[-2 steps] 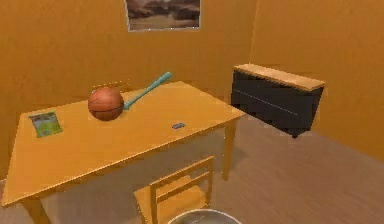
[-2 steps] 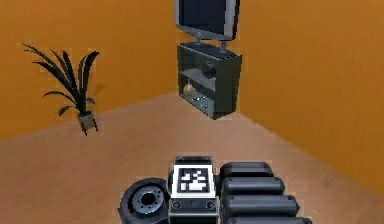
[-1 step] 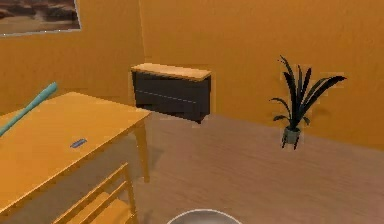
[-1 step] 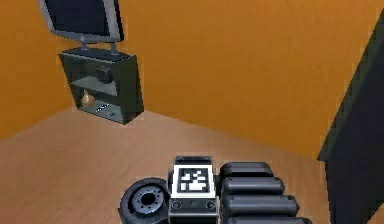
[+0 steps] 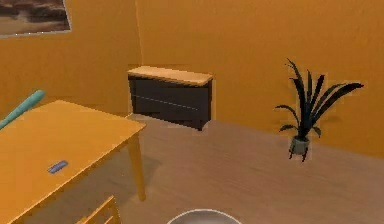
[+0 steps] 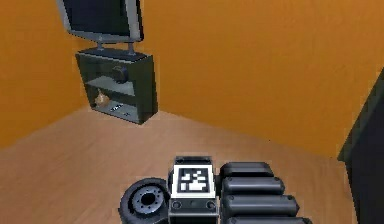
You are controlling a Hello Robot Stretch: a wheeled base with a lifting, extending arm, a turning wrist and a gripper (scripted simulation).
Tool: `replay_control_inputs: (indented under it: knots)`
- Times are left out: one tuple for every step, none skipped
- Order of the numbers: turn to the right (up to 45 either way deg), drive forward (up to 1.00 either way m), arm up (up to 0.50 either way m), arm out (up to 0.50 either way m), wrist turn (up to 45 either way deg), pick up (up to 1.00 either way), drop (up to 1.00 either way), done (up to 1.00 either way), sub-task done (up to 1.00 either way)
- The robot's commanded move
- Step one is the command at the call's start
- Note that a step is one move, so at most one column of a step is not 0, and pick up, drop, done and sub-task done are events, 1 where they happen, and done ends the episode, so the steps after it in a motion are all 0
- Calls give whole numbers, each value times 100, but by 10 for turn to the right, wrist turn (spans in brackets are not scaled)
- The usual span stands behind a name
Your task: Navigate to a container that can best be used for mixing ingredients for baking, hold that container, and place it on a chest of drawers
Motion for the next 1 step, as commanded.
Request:
replay_control_inputs:
  knots:
    - [30,0,0,0,0,0,0,0,0]
